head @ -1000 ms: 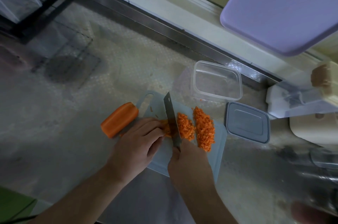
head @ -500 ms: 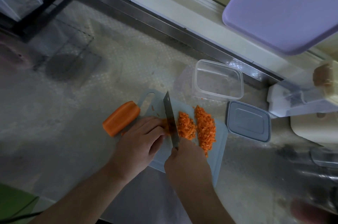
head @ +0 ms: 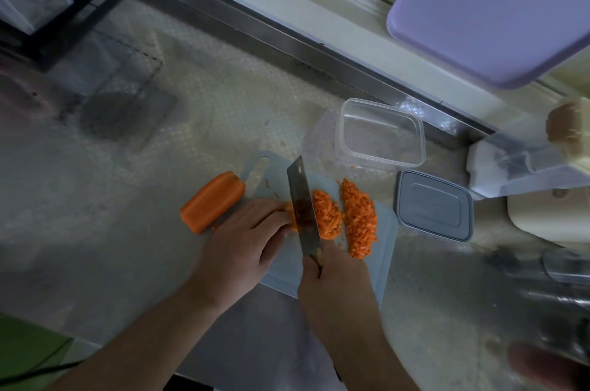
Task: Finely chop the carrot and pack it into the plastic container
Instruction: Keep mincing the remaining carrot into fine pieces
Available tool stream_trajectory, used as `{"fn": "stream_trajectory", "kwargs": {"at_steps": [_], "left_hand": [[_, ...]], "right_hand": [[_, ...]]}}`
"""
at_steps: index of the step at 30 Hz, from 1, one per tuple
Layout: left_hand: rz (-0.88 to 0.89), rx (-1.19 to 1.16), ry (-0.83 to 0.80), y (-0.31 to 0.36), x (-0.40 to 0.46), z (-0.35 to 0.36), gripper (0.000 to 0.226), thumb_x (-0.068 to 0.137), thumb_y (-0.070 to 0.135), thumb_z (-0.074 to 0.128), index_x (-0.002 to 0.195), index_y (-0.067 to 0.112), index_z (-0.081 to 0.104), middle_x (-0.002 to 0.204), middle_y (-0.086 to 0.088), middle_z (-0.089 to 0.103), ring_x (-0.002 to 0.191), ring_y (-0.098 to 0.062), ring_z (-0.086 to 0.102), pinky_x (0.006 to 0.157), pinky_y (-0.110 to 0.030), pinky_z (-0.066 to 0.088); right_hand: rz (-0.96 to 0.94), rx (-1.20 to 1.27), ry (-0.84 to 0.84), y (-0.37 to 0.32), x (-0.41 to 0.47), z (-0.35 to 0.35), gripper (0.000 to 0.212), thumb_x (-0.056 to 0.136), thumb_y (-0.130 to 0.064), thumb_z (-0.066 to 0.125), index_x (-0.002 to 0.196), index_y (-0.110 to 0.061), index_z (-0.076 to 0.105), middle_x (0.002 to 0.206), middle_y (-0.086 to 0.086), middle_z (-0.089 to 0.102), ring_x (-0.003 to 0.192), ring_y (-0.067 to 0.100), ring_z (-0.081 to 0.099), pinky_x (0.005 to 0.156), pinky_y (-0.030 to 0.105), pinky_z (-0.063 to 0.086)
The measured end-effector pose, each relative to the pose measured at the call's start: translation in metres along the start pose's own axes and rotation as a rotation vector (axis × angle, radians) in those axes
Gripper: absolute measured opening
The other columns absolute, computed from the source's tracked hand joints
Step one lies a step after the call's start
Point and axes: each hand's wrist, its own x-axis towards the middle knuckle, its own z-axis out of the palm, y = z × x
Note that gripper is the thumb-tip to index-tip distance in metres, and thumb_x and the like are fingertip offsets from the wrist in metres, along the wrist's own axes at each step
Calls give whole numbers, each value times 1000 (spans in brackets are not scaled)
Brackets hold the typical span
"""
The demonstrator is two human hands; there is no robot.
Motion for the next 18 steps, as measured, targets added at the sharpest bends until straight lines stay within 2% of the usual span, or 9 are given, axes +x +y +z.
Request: {"fn": "stream_trajectory", "kwargs": {"at_steps": [5,8,12,15,18], "left_hand": [[-6,1,-3,-2,-1,1,8,100,14,69,106,12,74,112,2,68,106,-15,66,95,-29,52],[-15,-15,-5,-3,0,3,8,101,13,68,107,12,74,111,2,68,106,-14,65,97,-26,51],[-29,-30,2,-1,0,1,5,99,11,71,104,11,73,110,2,67,104,-13,65,98,-19,47],[-35,-33,8,-2,-1,2,5,98,12,73,103,11,74,110,2,68,105,-14,66,96,-23,51],[-35,-45,6,-3,-1,3,3,99,11,72,103,11,73,111,2,68,105,-16,66,93,-28,53]], "right_hand": [[10,-75,-37,-5,2,0,22,100,-30,49,81,-28,39,86,-4,54,80,16,58,66,31,46],[42,-134,-48,-13,6,3,18,99,-28,49,84,-29,39,90,-6,51,78,13,53,61,27,40],[-16,-32,43,-11,4,9,12,100,-29,48,88,-25,50,82,-4,57,77,18,58,69,37,52],[-40,47,97,-5,-2,10,17,99,-26,52,82,-25,51,71,-2,55,67,19,57,60,39,50],[-40,45,85,-1,-4,8,25,98,-25,54,76,-25,44,69,-3,53,64,15,54,54,29,41]]}}
